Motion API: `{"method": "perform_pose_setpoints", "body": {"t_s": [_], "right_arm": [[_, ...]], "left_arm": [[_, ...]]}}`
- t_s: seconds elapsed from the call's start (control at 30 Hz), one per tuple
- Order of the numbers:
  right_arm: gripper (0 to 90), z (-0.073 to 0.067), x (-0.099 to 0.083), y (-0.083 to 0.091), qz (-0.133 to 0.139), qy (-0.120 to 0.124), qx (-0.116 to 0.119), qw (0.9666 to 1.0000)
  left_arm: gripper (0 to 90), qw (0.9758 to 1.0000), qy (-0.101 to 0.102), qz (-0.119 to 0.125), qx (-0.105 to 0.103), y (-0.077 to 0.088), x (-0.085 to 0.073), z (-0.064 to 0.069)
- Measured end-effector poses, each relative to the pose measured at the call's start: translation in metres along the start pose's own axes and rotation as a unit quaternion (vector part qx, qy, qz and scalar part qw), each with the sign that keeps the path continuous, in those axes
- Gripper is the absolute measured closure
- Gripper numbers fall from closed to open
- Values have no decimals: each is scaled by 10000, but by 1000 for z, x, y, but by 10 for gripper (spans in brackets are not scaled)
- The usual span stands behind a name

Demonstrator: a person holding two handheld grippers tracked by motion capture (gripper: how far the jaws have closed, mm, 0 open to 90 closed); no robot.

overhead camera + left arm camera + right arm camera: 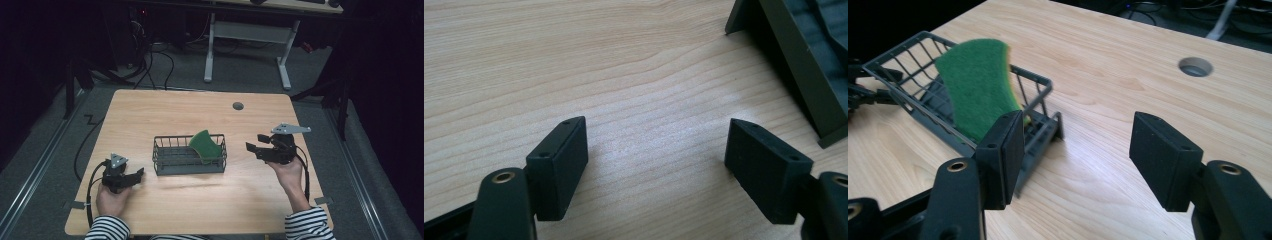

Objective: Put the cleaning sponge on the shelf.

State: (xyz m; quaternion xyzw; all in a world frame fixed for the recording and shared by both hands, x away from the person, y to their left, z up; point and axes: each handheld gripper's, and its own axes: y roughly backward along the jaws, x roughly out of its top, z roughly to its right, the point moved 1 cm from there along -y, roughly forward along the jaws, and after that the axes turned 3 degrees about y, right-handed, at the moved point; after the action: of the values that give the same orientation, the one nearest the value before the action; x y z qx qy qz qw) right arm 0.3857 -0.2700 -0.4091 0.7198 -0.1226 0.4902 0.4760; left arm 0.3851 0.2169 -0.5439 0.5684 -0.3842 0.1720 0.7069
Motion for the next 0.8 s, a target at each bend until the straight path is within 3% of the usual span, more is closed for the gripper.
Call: {"method": "perform_pose_setpoints", "body": {"t_s": [0.2,0.3,0.6,0.8], "right_arm": [[395,10,-10,13,81,-137,-103,9998],[396,16,-17,24,247,-327,-156,9990],[397,27,-31,39,392,-501,-263,9976],[399,34,-47,50,441,-615,-556,9956]], "left_arm": [[263,10000,-11,-7,10,0,0,0],[267,10000,-7,-7,22,0,0,0],[265,10000,-9,-8,26,0,0,0],[261,10000,-14,-10,27,0,0,0]]}}
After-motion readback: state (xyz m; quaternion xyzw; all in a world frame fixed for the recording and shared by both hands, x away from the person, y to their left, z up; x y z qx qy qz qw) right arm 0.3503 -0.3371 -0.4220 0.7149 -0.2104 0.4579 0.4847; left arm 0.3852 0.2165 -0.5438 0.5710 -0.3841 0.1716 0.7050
